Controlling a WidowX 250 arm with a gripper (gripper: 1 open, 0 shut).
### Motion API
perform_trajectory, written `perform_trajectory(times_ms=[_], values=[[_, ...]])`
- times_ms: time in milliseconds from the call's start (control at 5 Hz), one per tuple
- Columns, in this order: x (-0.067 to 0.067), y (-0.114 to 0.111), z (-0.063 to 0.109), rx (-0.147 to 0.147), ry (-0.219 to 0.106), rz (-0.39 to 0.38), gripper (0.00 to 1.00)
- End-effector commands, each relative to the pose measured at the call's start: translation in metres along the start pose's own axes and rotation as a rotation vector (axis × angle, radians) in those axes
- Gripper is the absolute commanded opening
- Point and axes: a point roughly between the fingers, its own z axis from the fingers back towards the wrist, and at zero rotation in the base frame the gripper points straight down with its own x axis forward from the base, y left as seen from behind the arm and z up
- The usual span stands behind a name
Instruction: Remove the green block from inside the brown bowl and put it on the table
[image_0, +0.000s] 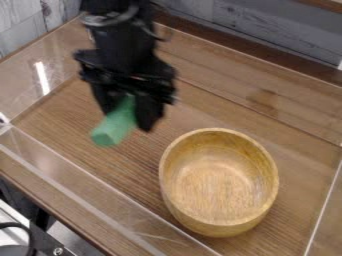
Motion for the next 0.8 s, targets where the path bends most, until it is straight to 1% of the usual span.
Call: perform_trajectory(times_ms=[0,200,600], values=[[0.006,0.037,-0.004,0.010,-0.045,-0.046,0.00],[0.010,0.054,-0.013,0.017,-0.056,-0.050,0.00],[0.018,0.064,-0.036,0.028,-0.058,-0.028,0.00]])
